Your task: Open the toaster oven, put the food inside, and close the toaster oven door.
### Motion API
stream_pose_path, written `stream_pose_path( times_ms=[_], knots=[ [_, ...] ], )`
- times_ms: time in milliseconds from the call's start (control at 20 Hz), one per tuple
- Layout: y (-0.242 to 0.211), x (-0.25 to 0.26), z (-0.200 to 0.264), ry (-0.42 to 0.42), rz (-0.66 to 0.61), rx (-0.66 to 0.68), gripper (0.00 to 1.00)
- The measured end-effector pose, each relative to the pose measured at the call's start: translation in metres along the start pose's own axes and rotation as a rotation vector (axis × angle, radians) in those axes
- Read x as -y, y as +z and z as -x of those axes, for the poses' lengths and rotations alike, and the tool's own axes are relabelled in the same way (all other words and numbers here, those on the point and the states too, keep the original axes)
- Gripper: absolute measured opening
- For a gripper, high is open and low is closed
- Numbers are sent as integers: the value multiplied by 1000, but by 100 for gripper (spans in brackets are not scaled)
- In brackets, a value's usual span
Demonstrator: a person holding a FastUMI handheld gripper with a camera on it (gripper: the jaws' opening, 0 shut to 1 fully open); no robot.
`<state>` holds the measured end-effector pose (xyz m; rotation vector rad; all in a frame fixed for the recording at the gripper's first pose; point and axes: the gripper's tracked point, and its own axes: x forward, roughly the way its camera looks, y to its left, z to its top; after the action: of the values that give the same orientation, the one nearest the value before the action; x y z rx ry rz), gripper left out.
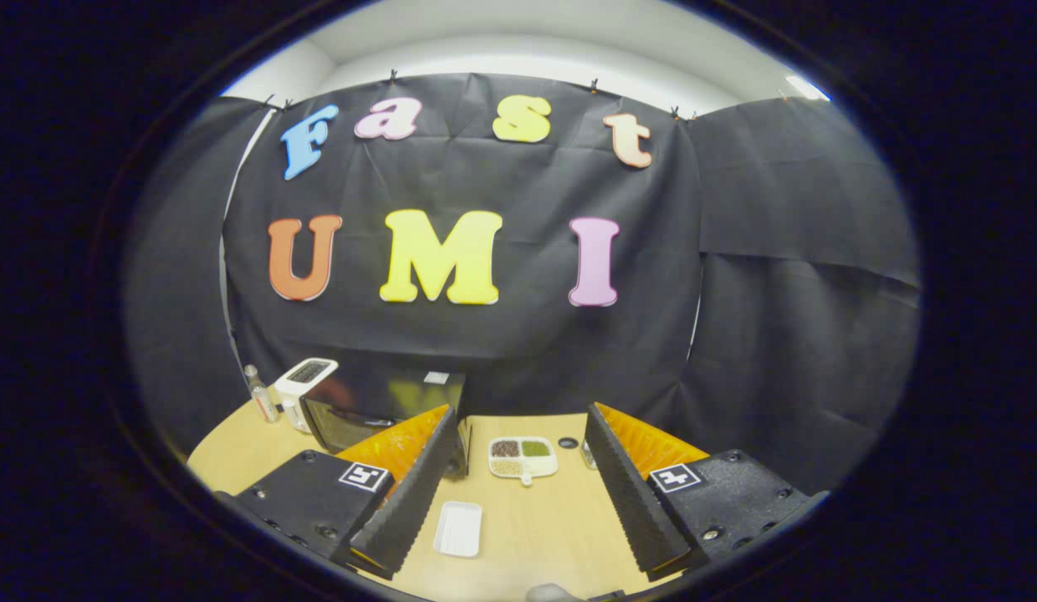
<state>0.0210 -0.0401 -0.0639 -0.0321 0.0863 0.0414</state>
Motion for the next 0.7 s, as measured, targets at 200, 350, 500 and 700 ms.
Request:
stream_pose_path(
  times_ms=[200,350,500,700],
  knots=[
    [25,24,16,25,7,62,98],
    [33,33,23,48,-14,84,99],
    [37,41,26,63,3,111,99],
    [32,41,22,81,-32,106,99]
  ],
)
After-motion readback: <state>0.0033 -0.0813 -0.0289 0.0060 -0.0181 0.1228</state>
